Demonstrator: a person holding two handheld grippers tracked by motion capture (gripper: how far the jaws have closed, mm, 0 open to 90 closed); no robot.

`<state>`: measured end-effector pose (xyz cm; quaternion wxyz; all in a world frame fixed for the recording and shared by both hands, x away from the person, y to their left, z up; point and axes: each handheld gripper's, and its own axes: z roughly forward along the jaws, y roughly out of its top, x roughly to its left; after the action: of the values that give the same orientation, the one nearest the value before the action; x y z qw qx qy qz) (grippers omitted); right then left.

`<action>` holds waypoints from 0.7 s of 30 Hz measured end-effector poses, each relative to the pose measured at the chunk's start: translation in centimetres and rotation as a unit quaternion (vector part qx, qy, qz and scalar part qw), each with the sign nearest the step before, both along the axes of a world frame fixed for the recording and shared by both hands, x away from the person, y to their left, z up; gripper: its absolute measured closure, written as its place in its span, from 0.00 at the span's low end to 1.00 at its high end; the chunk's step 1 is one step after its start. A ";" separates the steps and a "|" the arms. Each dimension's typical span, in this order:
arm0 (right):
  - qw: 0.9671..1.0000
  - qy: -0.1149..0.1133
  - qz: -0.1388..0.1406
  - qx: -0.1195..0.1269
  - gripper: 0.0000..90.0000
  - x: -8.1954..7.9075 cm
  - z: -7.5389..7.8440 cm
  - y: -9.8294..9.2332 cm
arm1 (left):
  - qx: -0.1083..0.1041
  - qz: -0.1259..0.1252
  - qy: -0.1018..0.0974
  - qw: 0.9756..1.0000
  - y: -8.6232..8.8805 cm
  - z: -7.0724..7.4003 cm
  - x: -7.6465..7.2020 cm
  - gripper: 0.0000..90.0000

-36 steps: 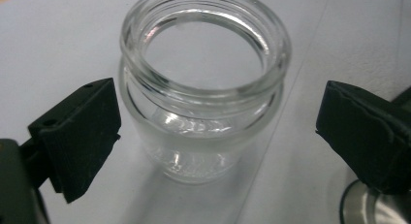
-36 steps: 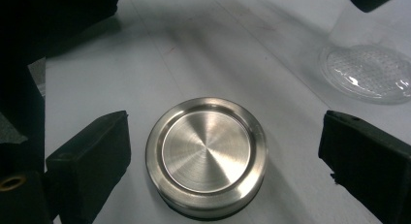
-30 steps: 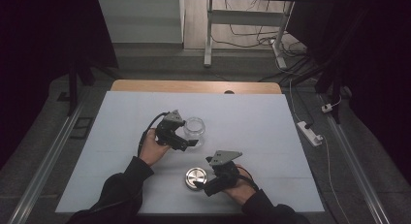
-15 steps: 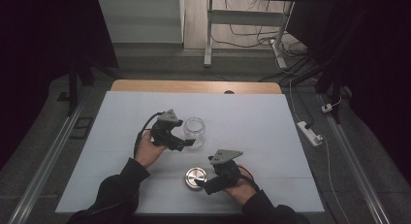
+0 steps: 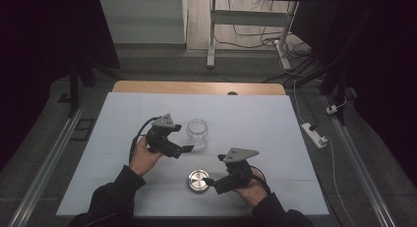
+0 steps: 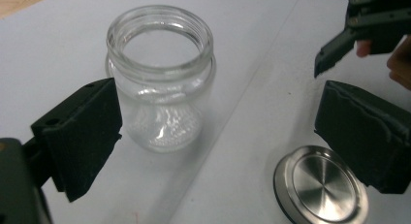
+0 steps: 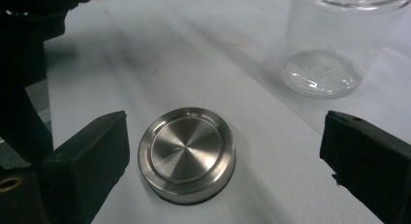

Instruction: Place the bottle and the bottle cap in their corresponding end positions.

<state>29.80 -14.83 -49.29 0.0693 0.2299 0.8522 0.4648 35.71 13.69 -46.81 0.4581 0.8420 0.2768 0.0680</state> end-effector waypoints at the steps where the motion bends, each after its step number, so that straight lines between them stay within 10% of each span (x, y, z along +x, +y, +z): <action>1: 1.000 0.001 -0.002 0.002 0.04 0.0 0.1 -0.2 | -0.001 0.001 0.001 1.000 0.2 0.0 -0.2 0.04; 21: 1.000 -0.001 -0.029 0.007 0.01 -0.6 1.0 -3.1 | -0.013 0.010 0.008 1.000 2.7 -0.6 -5.5 0.00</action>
<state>29.19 -17.97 -48.26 0.0822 0.2544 0.8419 0.4687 30.20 16.35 -47.45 0.4662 0.8337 0.2894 0.0625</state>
